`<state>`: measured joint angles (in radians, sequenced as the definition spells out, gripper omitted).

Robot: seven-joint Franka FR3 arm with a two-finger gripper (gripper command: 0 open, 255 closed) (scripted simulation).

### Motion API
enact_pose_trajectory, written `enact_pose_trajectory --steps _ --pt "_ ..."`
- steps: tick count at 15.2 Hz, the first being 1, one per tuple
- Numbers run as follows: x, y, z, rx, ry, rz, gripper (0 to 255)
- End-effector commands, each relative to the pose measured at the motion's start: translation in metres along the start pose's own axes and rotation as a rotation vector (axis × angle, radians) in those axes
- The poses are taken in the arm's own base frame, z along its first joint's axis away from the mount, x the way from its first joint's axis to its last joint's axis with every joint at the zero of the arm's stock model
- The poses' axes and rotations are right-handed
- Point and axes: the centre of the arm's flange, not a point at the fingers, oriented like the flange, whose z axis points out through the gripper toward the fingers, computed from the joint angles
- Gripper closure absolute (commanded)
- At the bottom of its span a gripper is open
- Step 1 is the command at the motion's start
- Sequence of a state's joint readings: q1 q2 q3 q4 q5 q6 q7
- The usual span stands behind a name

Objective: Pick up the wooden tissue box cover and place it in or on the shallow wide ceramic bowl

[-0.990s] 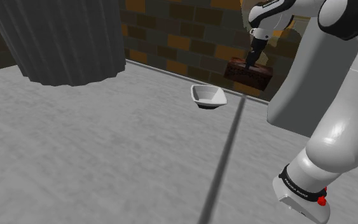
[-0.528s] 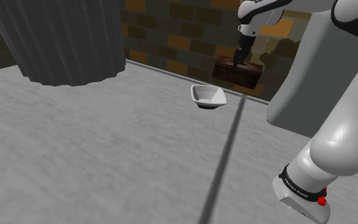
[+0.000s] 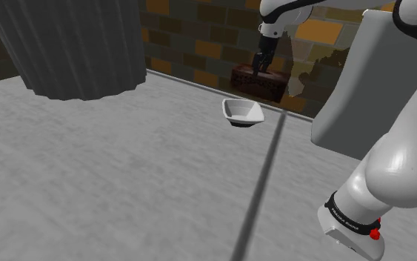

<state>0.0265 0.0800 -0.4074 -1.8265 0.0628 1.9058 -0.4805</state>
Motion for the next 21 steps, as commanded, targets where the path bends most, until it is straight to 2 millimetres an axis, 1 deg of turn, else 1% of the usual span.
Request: enact_pose_trajectory --steps 1,3,4,21 --pt "0.012 -0.021 -0.005 0.000 0.001 0.002 255" --pt "0.024 -0.044 -0.008 0.000 0.001 0.002 255" --pt "0.029 -0.052 -0.010 0.000 0.001 0.002 255" --pt "0.027 -0.050 0.080 0.000 0.001 0.002 255"
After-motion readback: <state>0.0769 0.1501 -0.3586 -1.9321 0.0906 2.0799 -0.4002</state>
